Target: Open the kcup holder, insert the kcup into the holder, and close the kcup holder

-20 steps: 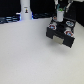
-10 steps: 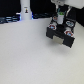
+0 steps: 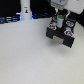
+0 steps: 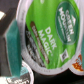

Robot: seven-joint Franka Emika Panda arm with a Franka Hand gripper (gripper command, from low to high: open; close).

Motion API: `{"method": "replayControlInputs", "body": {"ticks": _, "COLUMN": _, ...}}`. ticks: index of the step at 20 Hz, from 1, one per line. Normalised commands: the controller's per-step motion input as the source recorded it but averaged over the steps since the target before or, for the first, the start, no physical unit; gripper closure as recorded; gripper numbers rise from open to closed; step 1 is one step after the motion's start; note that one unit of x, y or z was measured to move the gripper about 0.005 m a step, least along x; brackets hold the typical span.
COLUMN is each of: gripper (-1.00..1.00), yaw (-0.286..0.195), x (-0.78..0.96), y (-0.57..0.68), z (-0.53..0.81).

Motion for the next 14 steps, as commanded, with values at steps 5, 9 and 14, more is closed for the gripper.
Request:
{"method": "replayControlInputs", "body": {"ticks": 5, "gripper": 1.00, "yaw": 0.008, "x": 0.08, "y": 0.18, "z": -0.25}}
{"method": "replayControlInputs", "body": {"ticks": 9, "gripper": 1.00, "yaw": 0.001, "x": 0.06, "y": 0.19, "z": 0.24}}
{"method": "replayControlInputs", "body": {"ticks": 14, "gripper": 1.00, "yaw": 0.000, "x": 0.13, "y": 0.24, "z": 0.48}}
